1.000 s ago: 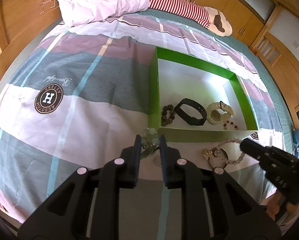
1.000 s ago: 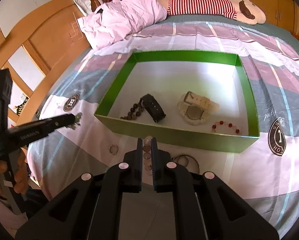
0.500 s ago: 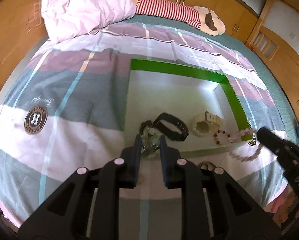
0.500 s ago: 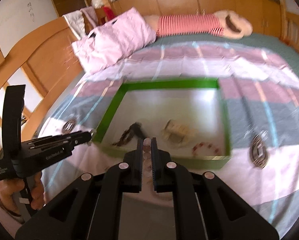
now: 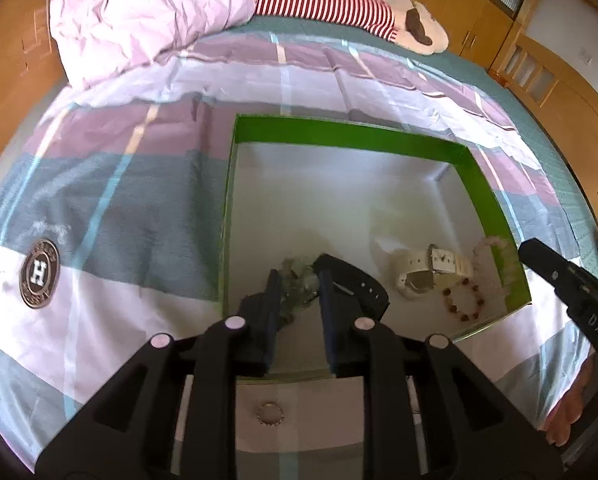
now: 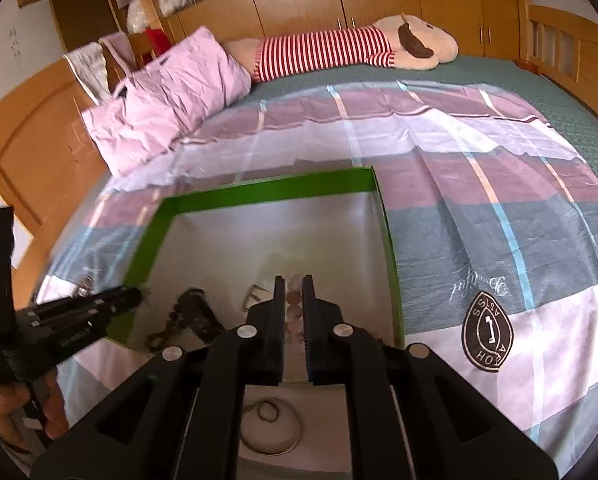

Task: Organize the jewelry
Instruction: 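Lower both bracelets into the green box and open both tools, then grasp the gold charm with the left tool while the right tool grasps the silver bangle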

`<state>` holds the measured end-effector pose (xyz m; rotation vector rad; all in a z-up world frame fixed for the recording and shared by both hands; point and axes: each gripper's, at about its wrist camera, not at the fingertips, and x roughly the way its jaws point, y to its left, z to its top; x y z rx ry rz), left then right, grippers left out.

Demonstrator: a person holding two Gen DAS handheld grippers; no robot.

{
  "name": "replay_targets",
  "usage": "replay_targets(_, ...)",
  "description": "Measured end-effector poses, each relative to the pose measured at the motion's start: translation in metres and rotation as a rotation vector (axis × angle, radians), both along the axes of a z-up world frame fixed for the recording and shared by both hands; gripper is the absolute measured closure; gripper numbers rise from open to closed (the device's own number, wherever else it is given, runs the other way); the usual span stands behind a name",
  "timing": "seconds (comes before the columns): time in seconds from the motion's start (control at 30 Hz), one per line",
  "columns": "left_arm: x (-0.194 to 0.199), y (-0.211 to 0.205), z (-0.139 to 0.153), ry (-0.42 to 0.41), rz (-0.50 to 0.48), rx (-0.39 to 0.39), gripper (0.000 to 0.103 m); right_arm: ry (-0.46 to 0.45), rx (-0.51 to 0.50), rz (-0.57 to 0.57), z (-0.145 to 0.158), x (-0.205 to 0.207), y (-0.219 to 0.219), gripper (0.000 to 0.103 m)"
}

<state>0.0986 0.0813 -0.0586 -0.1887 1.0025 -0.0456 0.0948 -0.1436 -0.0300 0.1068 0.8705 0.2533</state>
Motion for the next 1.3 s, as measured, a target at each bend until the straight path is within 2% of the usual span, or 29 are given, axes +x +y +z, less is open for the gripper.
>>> replay_targets(0.07, -0.002, 0.001, 0.0, 0.006, 0.005, -0.013, 0.078, 0.005, 0.002, 0.005, 0.001, -0.003, 0.0, 0.068)
replay_targets(0.1, -0.004, 0.0, 0.003, 0.003, -0.001, -0.012, 0.076, 0.003, 0.009, 0.012, 0.004, -0.006, 0.0, 0.063)
replay_targets(0.17, -0.015, -0.003, 0.012, -0.018, -0.012, -0.009, 0.071, 0.014, 0.026, 0.042, 0.007, -0.014, 0.0, 0.061)
replay_targets(0.23, -0.028, -0.009, 0.019, -0.033, -0.044, -0.025, 0.071, 0.048, 0.032, 0.095, 0.008, -0.025, 0.006, 0.061)
replay_targets(0.3, -0.046, -0.023, 0.02, -0.022, -0.099, 0.0, 0.071, 0.104, -0.015, 0.141, 0.001, -0.036, 0.015, 0.061)
replay_targets(0.43, -0.058, -0.043, 0.001, 0.047, -0.137, 0.053, 0.071, 0.238, -0.127, 0.172, -0.044, -0.044, 0.026, 0.069)
replay_targets(0.5, -0.056, -0.048, -0.011, 0.087, -0.151, 0.04, 0.071, 0.315, -0.115, 0.149, -0.069, -0.041, 0.02, 0.069)
replay_targets(0.6, -0.051, -0.05, -0.025, 0.13, -0.147, 0.023, 0.07, 0.353, -0.083, 0.155, -0.084, -0.038, 0.018, 0.069)
replay_targets(0.67, -0.048, -0.049, -0.03, 0.146, -0.138, -0.003, 0.067, 0.36, -0.126, 0.158, -0.09, -0.038, 0.021, 0.069)
replay_targets(0.7, -0.045, -0.049, -0.033, 0.154, -0.133, -0.02, 0.067, 0.366, -0.145, 0.154, -0.093, -0.038, 0.022, 0.073)
replay_targets(0.77, -0.043, -0.052, -0.039, 0.162, -0.134, -0.039, 0.065, 0.368, -0.184, 0.151, -0.094, -0.039, 0.023, 0.094)
replay_targets(0.83, -0.043, -0.06, -0.043, 0.163, -0.148, -0.03, 0.064, 0.378, -0.204, 0.164, -0.09, -0.041, 0.022, 0.099)
replay_targets(0.93, -0.042, -0.075, -0.051, 0.166, -0.172, 0.012, 0.059, 0.377, -0.229, 0.134, -0.085, -0.043, 0.012, 0.1)
replay_targets(1.17, -0.03, -0.091, -0.071, 0.187, -0.172, 0.057, 0.059, 0.385, -0.23, 0.107, -0.082, -0.043, -0.005, 0.1)
replay_targets(1.2, -0.029, -0.092, -0.072, 0.187, -0.169, 0.066, 0.06, 0.389, -0.227, 0.11, -0.082, -0.043, -0.006, 0.1)
replay_targets(1.23, -0.03, -0.092, -0.071, 0.18, -0.161, 0.083, 0.069, 0.39, -0.225, 0.113, -0.083, -0.045, -0.006, 0.1)
replay_targets(1.27, -0.031, -0.091, -0.071, 0.175, -0.146, 0.103, 0.083, 0.391, -0.223, 0.116, -0.082, -0.046, -0.006, 0.1)
replay_targets(1.3, -0.031, -0.091, -0.071, 0.177, -0.136, 0.106, 0.083, 0.389, -0.221, 0.119, -0.081, -0.046, -0.005, 0.1)
